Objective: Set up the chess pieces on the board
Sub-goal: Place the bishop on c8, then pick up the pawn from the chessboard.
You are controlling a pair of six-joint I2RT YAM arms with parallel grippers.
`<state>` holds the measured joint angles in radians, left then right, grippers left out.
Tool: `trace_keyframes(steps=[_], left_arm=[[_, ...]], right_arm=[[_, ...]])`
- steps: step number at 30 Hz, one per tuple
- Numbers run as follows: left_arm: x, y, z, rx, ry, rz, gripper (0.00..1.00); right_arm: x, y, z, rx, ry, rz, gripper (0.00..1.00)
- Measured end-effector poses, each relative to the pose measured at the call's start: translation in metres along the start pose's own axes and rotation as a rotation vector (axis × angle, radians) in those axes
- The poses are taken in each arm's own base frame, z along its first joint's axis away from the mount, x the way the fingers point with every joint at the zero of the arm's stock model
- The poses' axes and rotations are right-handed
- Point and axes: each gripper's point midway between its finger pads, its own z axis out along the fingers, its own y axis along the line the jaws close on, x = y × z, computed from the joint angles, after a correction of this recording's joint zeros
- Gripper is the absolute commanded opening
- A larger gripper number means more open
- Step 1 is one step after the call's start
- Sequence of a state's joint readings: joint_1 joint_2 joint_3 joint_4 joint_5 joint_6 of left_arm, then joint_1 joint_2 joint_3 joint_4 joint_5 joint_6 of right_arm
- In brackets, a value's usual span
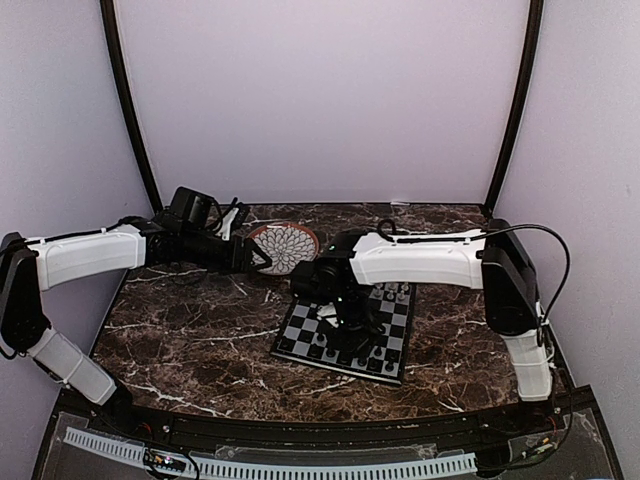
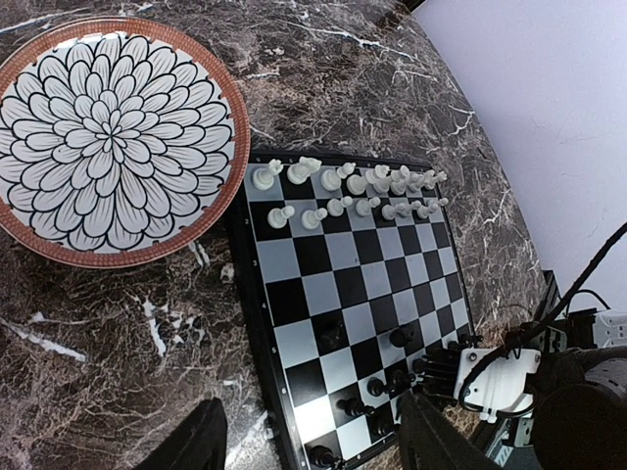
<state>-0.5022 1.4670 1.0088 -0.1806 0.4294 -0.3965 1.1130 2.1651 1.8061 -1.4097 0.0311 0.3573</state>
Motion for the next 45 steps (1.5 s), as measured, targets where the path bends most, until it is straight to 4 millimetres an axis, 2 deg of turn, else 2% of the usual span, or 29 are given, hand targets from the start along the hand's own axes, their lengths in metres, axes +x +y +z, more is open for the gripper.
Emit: trace_keyframes(steps=[11,22,33,39,45], left_arm=[[0.001,0.0,0.0,0.001,0.002,-0.002,0.62],[0.003,0.001,0.003,0.005,0.012,-0.009,0.62],[0.008,0.003,0.009,0.012,0.037,-0.018,0.63],[0.011,0.001,0.01,0.031,0.05,0.005,0.61],[0.011,-0.015,0.009,0.121,0.051,0.152,0.59]], right_arm=[[-0.002,-0.002,0.006,0.021,0.008,-0.009,0.12],[-0.009,0.001,0.004,0.009,-0.02,-0.027,0.13],[-0.011,0.001,0.001,0.006,-0.025,-0.036,0.27],[-0.017,0.0,-0.013,-0.033,-0.059,-0.02,0.27],[-0.021,-0.016,-0.058,-0.119,-0.218,0.033,0.25]])
